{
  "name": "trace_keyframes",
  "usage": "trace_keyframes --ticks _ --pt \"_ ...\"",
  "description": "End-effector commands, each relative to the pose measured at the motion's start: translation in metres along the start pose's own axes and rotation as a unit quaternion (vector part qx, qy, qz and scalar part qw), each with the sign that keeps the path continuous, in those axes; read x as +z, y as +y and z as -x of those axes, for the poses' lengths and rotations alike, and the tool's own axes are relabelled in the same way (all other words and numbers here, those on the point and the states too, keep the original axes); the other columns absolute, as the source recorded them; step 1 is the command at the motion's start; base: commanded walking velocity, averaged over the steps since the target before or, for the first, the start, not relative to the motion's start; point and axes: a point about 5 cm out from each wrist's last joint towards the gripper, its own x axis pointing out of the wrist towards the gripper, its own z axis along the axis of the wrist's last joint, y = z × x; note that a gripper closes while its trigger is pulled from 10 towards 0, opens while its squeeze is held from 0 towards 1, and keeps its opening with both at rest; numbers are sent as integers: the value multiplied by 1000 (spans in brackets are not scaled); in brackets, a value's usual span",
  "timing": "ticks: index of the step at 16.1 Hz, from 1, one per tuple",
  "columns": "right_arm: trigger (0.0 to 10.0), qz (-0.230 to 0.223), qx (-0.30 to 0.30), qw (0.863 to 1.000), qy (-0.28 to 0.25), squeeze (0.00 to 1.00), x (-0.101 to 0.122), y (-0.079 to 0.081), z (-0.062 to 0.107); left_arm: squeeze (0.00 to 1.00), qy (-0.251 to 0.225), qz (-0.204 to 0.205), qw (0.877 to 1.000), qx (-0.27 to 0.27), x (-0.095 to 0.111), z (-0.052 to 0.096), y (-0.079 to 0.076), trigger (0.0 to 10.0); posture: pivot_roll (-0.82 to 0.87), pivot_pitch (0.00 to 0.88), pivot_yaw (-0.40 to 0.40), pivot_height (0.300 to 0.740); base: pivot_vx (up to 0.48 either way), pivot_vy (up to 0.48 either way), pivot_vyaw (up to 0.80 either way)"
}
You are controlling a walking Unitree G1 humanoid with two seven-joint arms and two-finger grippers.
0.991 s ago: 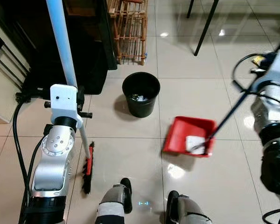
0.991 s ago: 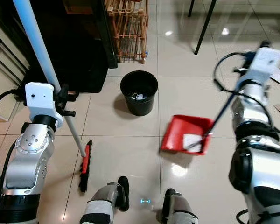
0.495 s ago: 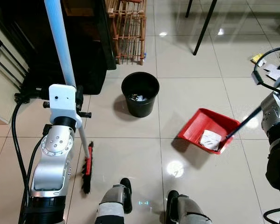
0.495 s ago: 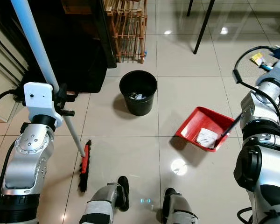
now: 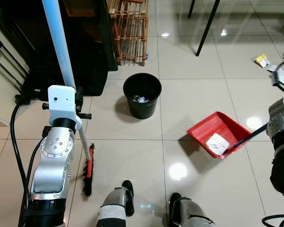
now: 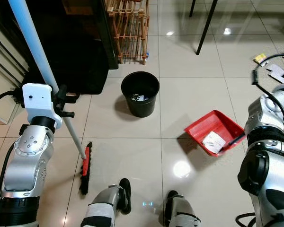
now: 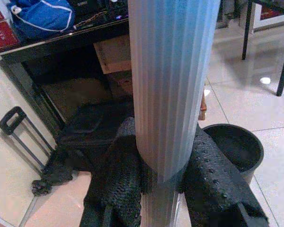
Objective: Sweep floor
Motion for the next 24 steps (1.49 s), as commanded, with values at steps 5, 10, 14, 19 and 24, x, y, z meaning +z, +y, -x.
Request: trace_keyframes --ticks 5,10,14,19,24 --pt "10000 -155 -3 988 20 0 13 -7 -11 0 -22 -6 1000 4 9 -2 5 10000 82 212 80 740 0 0 0" --pt "10000 -144 0 990 8 0 15 -8 -12 0 -24 -5 1000 0 10 -3 4 10000 82 213 85 740 0 0 0" --pt "10000 -141 -2 990 -4 0 18 -15 -16 0 -27 -4 1000 -3 12 -5 3 10000 82 213 82 740 0 0 0" --pt "10000 -173 -47 984 -6 0 21 -36 -25 0 -28 0 1000 -3 12 -5 1 10000 79 215 76 740 0 0 0" --pt "10000 -205 -57 977 -2 0 23 -37 -27 0 -30 2 1000 -5 13 -6 0 10000 73 214 71 740 0 0 0"
